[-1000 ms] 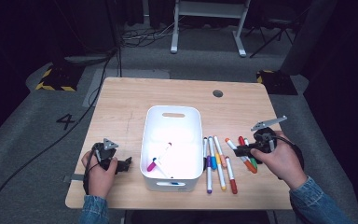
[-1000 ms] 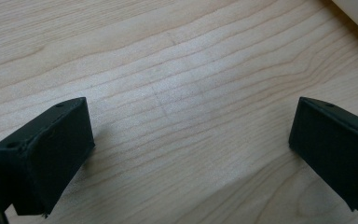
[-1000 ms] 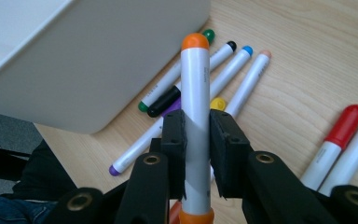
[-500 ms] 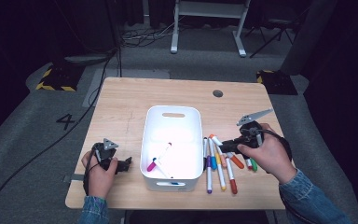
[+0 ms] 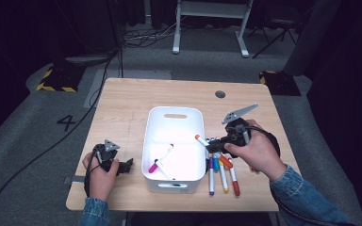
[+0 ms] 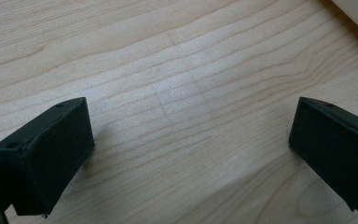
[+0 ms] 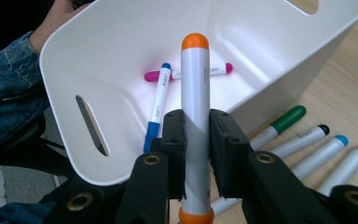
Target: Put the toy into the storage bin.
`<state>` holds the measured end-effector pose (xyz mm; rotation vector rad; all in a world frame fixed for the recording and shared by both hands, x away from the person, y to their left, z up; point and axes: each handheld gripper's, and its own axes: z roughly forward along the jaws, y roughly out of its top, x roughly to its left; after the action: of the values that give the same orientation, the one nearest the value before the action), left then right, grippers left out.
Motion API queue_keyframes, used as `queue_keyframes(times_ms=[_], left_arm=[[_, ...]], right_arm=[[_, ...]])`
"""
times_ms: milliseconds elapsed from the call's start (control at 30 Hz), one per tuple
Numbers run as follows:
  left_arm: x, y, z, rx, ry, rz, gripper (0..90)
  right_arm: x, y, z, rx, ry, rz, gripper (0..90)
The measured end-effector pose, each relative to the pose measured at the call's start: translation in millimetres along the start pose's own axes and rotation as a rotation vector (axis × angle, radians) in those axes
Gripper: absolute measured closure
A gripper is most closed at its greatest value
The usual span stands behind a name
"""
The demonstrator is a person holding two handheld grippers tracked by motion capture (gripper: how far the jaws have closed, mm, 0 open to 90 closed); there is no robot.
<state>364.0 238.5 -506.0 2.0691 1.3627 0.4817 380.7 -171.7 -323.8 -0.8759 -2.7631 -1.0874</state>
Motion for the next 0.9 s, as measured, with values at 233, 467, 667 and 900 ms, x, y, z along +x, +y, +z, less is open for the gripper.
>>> queue_keyframes(times_ms=[233,467,667,900], left_arm=[[0.0,0.0,0.0,0.0,0.0,0.0,0.0],[0.0,0.0,0.0,0.0,0.001,0.0,0.0],[0.0,0.0,0.0,0.0,0.0,0.0,0.0],[0.1,0.0,0.0,0.001,0.0,0.001,0.0]], right_arm=[[10.1,13.2,8.2,0.008,0.02,-0.021,76.9],[19.4,24.8,15.7,0.001,0.042,-0.038,76.9],[25.9,32.3,23.7,-0.005,0.06,-0.06,76.9],[31.6,37.2,33.1,-0.018,0.079,-0.065,76.9]])
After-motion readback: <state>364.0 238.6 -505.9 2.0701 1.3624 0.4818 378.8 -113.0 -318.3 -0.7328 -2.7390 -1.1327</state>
